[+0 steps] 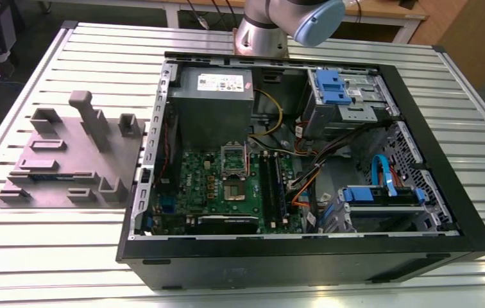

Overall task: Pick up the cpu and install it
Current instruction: 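Pick up the cpu and move it towards the insertion slot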

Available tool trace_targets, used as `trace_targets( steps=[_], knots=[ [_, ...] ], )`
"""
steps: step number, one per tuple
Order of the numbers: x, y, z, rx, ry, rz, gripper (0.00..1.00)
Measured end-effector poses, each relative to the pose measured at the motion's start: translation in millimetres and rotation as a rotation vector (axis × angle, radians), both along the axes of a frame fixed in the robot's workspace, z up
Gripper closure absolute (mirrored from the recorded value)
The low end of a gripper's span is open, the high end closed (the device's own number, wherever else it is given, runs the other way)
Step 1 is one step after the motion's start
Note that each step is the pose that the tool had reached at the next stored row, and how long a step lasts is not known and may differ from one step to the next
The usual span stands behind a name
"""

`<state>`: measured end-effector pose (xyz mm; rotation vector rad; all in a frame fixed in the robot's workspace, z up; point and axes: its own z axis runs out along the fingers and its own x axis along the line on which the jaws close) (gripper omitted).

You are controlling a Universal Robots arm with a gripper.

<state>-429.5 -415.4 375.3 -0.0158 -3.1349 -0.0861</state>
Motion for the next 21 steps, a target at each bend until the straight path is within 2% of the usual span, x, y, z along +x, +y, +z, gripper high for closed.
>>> trace_targets(
  steps=[21],
  knots=[
    [5.3,0.0,0.0,0.0,0.0001,0.0,0.53]
  ],
)
